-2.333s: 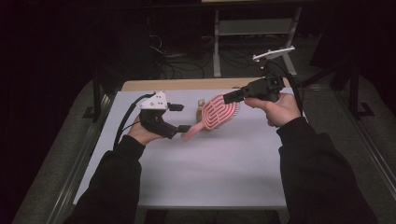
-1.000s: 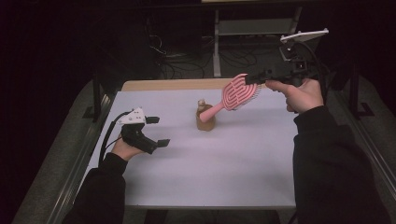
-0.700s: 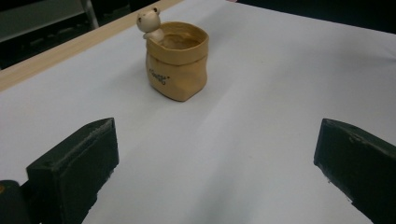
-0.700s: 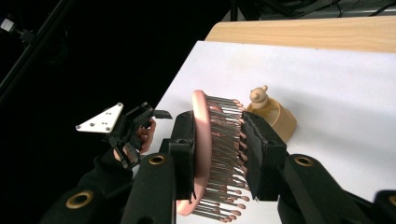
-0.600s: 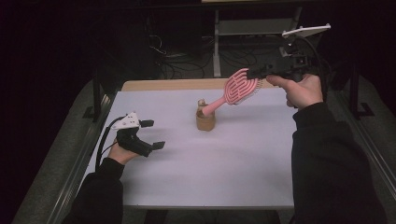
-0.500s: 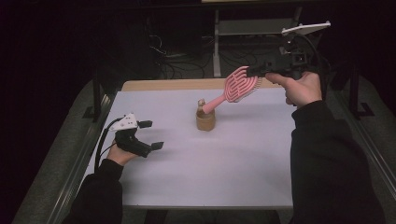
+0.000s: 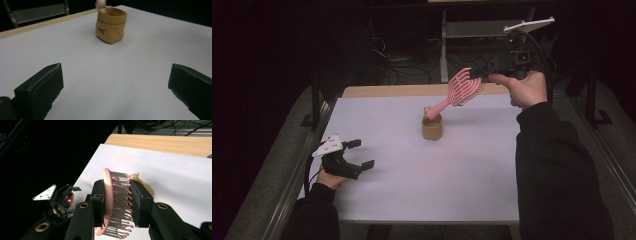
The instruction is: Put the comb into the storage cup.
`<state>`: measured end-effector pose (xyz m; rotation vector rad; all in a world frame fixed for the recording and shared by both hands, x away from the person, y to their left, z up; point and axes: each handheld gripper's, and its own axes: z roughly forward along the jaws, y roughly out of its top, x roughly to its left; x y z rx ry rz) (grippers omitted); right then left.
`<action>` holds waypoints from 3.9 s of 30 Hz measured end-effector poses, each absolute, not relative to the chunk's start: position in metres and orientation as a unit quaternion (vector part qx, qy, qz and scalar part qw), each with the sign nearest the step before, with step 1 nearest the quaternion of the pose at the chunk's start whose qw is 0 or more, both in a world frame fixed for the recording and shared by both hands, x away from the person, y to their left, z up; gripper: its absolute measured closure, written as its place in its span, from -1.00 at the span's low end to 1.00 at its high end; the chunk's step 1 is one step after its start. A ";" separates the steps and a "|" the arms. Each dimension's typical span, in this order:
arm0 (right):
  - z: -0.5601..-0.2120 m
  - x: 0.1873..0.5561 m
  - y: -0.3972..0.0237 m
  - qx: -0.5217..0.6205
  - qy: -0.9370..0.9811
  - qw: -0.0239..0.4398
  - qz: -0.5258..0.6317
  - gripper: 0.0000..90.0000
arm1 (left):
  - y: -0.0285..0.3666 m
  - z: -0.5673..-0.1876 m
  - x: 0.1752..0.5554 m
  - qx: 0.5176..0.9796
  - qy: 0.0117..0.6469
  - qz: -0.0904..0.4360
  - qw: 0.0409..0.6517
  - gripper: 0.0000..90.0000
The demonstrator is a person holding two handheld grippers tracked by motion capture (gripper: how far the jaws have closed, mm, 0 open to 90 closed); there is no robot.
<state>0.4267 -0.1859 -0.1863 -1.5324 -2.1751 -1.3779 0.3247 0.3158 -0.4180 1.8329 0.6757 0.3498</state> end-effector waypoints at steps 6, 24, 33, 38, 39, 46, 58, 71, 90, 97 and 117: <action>-0.193 0.438 -0.179 -0.519 -0.725 0.072 -0.448 0.47 | 0.322 -0.424 0.321 0.767 0.298 0.155 0.547 -1.00; -0.210 0.458 -0.160 -0.528 -0.734 0.072 -0.421 0.47 | 0.321 -0.426 0.318 0.768 0.298 0.146 0.548 -1.00; -0.219 0.466 -0.148 -0.528 -0.744 0.073 -0.403 0.47 | 0.320 -0.425 0.317 0.762 0.294 0.126 0.564 -1.00; -0.224 0.470 -0.143 -0.529 -0.747 0.073 -0.395 0.47 | 0.318 -0.424 0.316 0.759 0.289 0.119 0.571 -1.00; -0.225 0.471 -0.143 -0.530 -0.747 0.073 -0.393 0.47 | 0.317 -0.424 0.316 0.760 0.287 0.119 0.570 -1.00; -0.234 0.477 -0.137 -0.530 -0.756 0.073 -0.377 0.47 | 0.316 -0.425 0.316 0.761 0.287 0.114 0.570 -1.00; -0.248 0.482 -0.136 -0.534 -0.754 0.077 -0.374 0.47 | 0.316 -0.425 0.317 0.760 0.288 0.113 0.572 -1.00; -0.266 0.486 -0.141 -0.541 -0.743 0.089 -0.384 0.47 | 0.316 -0.426 0.317 0.760 0.290 0.114 0.571 -1.00; -0.277 0.484 -0.158 -0.548 -0.725 0.093 -0.407 0.44 | 0.317 -0.426 0.318 0.762 0.295 0.113 0.565 -1.00; -0.280 0.481 -0.162 -0.531 -0.733 0.084 -0.416 0.42 | 0.317 -0.426 0.318 0.763 0.297 0.110 0.564 -1.00; -0.286 0.473 -0.170 -0.503 -0.748 0.036 -0.432 -0.16 | 0.315 -0.428 0.319 0.769 0.296 0.107 0.557 -1.00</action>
